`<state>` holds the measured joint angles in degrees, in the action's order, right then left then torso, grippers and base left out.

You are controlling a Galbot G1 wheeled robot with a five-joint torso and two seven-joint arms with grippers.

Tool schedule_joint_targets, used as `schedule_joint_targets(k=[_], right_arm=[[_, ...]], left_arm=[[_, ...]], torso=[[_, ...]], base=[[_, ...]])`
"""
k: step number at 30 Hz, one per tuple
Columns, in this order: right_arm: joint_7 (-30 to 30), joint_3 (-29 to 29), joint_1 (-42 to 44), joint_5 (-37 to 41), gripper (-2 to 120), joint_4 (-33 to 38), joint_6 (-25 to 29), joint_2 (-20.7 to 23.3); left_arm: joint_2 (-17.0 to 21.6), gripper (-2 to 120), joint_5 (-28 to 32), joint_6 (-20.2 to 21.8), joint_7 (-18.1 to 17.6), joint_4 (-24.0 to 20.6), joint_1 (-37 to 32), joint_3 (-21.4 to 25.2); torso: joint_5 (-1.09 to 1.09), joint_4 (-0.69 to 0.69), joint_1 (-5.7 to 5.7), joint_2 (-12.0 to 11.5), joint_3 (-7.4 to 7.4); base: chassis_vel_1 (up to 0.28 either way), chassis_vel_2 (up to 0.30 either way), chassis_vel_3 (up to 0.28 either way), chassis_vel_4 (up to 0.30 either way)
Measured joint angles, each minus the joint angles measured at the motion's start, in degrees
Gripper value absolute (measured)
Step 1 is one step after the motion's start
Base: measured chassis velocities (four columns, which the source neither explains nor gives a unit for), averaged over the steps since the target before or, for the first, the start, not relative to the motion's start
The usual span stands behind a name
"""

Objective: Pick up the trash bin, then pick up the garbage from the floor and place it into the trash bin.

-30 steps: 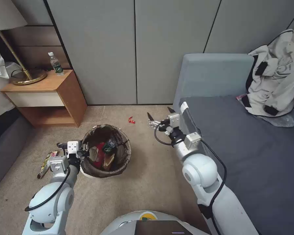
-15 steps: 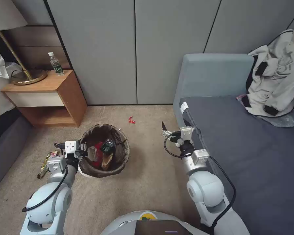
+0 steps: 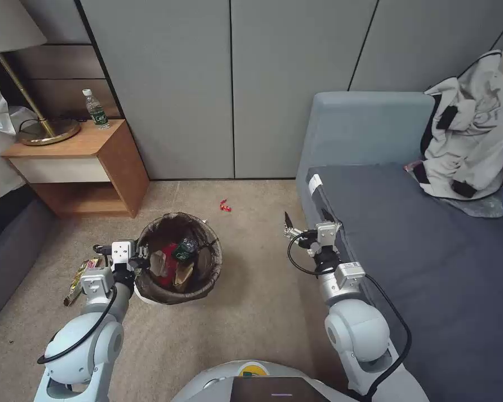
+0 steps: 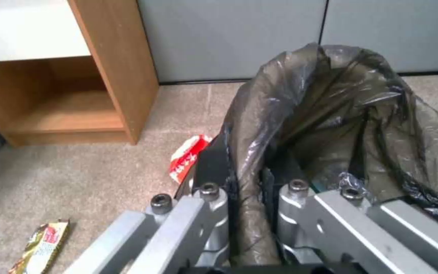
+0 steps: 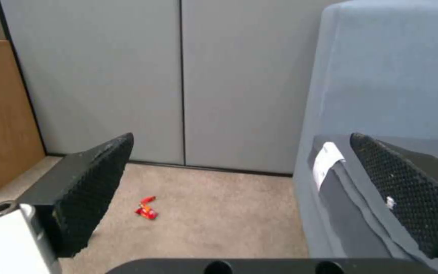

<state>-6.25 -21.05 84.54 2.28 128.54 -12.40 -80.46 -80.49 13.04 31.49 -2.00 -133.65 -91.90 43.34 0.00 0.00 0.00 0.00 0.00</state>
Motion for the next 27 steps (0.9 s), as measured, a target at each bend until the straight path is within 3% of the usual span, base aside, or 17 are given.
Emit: schedule_joint_targets(k=[27], right_arm=[[-0.39,-0.18,-0.32,0.48,100,-0.45,-0.74,0.02]], left_arm=[[-0.03,7,-0.15,-0.14,0.05,0.18,0.08,-0.13]], torso=[[0.00,0.00,0.00,0.00,0.01]], base=[[0.000,0.000,0.000,0.000]])
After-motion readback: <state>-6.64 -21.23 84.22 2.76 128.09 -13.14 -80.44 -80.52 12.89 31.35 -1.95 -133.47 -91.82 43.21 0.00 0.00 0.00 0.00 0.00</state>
